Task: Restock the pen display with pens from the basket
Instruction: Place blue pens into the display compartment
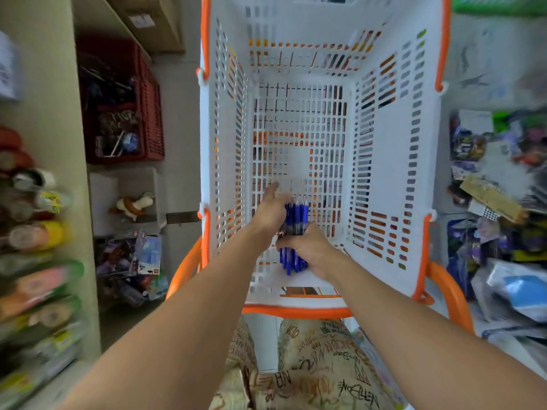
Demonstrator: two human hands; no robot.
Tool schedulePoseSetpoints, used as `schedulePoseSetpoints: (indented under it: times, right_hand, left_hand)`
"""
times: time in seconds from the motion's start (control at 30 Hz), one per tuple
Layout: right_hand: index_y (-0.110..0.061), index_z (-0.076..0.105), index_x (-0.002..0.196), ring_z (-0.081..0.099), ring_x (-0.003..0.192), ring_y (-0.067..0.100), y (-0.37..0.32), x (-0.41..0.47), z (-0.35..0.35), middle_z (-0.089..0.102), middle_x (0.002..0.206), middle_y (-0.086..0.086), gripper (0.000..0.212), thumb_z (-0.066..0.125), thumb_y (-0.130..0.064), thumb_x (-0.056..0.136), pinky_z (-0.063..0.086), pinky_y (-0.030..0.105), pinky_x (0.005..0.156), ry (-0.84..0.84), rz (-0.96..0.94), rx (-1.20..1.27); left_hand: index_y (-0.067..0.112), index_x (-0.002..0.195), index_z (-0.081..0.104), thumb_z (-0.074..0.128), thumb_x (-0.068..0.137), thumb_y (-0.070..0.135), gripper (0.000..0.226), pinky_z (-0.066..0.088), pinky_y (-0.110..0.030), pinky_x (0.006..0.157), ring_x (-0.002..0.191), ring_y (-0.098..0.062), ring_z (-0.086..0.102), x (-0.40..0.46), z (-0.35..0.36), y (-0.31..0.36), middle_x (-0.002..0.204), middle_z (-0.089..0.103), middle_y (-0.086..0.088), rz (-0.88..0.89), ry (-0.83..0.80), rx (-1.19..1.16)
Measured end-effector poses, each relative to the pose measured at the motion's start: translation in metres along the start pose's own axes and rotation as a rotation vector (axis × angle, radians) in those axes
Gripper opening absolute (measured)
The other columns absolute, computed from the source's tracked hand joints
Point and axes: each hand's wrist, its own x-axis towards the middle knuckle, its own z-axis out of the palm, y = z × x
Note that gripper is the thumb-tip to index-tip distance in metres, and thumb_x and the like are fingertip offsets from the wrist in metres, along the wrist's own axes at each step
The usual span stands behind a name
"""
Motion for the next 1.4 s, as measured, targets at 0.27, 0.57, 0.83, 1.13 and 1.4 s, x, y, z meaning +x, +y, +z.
schedulePoseSetpoints:
  times: [0.27,0.57,0.83,1.13,1.4]
  right_hand:
    - [-0.023,0.071,0.097,0.073,0.094,0.017,-0.037,-0.037,-0.011,0.075,0.092,0.005,0.042,0.068,0.015,0.079,0.060,0.036,0.087,-0.159,-0.254,-0.081]
    - [-0.001,0.071,0.103,0.072,0.093,0.027,-0.058,-0.142,0.023,0.074,0.091,0.015,0.028,0.067,0.012,0.078,0.059,0.039,0.084,-0.510,-0.337,-0.067]
    - [-0.009,0.068,0.119,0.064,0.113,0.025,0.003,-0.228,0.163,0.071,0.112,0.006,0.049,0.045,-0.048,0.101,0.050,0.039,0.097,-0.367,-0.313,0.398]
    - [-0.002,0.073,0.096,0.070,0.082,0.025,0.188,-0.376,0.416,0.075,0.091,0.013,0.036,0.049,-0.029,0.102,0.059,0.033,0.078,-0.648,-0.314,0.081]
    - [-0.014,0.073,0.088,0.058,0.062,0.009,0.328,-0.471,0.507,0.067,0.078,0.002,0.024,0.055,-0.022,0.102,0.050,0.023,0.060,-0.933,-0.440,-0.455]
  left_hand:
    - [0.002,0.109,0.070,0.086,0.075,0.021,0.041,0.059,-0.044,0.092,0.097,-0.033,0.073,-0.041,0.005,0.001,0.105,0.073,-0.022,-0.022,-0.136,-0.124]
    - [0.010,0.082,0.067,0.076,0.068,0.028,0.024,0.055,-0.035,0.073,0.072,-0.021,0.066,-0.158,-0.030,0.000,0.083,0.069,-0.009,0.185,0.165,-0.782]
    - [0.012,0.067,0.050,0.058,0.094,0.011,0.028,0.055,-0.023,0.055,0.051,-0.011,0.058,-0.285,-0.131,-0.069,0.056,0.052,0.000,0.487,0.384,-1.532]
    - [0.014,0.071,0.057,0.062,0.087,-0.004,0.025,0.050,-0.024,0.054,0.051,-0.014,0.055,-0.463,-0.252,-0.286,0.059,0.057,-0.004,0.858,0.870,-1.790]
    - [0.010,0.078,0.065,0.062,0.090,0.000,0.016,0.045,-0.021,0.045,0.044,-0.013,0.051,-0.612,-0.302,-0.465,0.055,0.055,-0.003,0.734,0.977,-1.473]
